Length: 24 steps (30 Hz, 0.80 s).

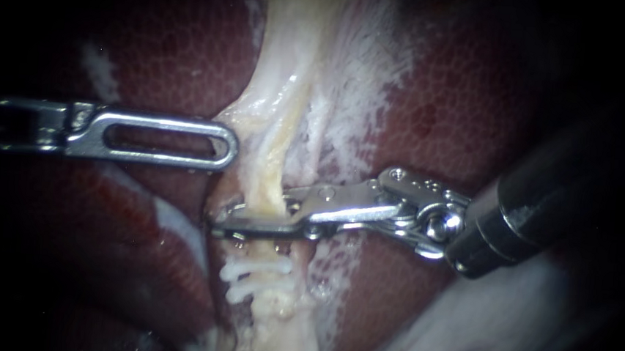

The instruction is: Going back third clip left tube

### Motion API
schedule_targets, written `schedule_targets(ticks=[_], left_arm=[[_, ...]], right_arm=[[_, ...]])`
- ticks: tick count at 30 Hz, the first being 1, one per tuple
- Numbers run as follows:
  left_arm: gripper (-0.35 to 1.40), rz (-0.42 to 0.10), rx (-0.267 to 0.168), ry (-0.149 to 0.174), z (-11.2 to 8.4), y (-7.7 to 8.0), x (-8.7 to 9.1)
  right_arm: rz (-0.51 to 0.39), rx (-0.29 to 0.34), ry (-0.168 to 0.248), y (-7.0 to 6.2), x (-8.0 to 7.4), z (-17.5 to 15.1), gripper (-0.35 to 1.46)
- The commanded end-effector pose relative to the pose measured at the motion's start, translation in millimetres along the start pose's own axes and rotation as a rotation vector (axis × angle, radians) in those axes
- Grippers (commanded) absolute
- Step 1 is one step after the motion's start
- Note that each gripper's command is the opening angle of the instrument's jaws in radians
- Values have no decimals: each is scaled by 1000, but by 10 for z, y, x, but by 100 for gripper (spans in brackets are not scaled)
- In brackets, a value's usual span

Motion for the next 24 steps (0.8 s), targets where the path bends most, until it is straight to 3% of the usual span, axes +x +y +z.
schedule_targets(ticks=[1, 19, 24], left_arm=[[-35, 0, 0, 0, 0, 0, 0], [-35, 1, 0, 1, -1, 0, 1], [-35, 1, 0, 1, -1, 0, 1]], right_arm=[[-1, 0, 0, 0, 0, 0, -35], [6, -4, 0, -6, 2, 0, -35], [4, -7, -3, -5, -1, 3, 23]])
